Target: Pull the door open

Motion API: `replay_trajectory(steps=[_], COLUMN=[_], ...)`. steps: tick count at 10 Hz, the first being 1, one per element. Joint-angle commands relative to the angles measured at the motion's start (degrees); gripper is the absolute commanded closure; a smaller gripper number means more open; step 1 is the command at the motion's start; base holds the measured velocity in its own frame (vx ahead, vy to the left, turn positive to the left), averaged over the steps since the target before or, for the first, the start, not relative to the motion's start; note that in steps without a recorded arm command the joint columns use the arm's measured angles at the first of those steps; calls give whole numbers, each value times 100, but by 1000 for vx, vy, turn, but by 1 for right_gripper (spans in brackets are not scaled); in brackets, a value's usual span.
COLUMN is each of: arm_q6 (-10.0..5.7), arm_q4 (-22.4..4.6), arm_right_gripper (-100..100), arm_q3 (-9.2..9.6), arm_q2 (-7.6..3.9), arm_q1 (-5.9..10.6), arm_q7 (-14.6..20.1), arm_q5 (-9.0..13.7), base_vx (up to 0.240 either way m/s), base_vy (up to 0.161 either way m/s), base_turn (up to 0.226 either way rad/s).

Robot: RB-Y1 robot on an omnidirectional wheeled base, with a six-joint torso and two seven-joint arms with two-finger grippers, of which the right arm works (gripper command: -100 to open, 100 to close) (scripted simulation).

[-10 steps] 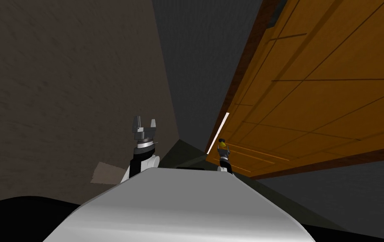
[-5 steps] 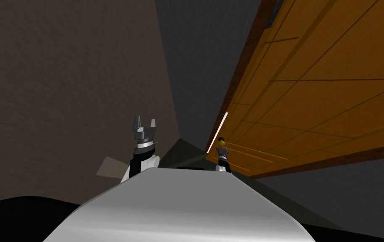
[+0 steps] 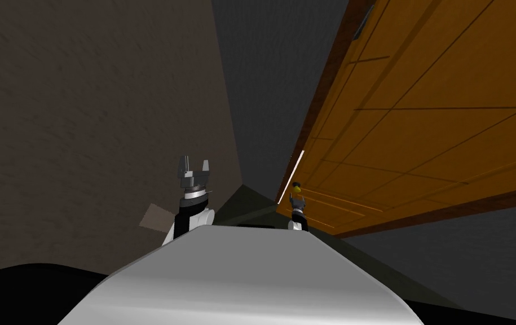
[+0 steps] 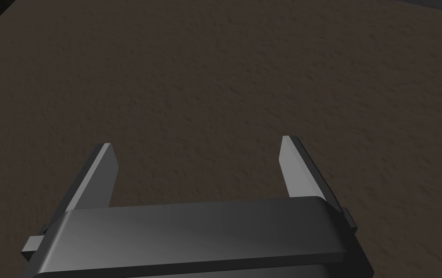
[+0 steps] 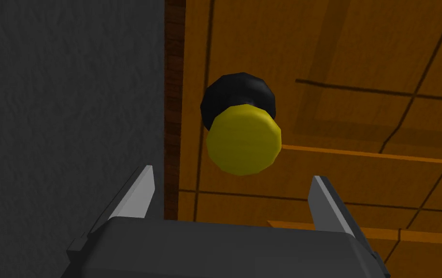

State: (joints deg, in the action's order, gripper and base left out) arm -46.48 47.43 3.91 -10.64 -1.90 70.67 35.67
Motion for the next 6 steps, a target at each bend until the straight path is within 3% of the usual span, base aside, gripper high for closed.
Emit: replay_trajectory(steps=[1, 3, 4, 6], arm_q6=[13, 13, -37, -79], arm_q4=[11, 6, -67, -127], arm_right_gripper=[-100, -100, -100, -100], arm_q3=[31, 39, -15, -62], arm_q2=[20, 22, -148, -290], arm_q1=[12, 18, -42, -92], arm_q7=[184, 219, 425, 574], arm_q5=[77, 95, 151, 192], base_vx=[-82, -56, 111, 181], base_vy=[-13, 3, -16, -28], base_turn=[23, 15, 153, 129])
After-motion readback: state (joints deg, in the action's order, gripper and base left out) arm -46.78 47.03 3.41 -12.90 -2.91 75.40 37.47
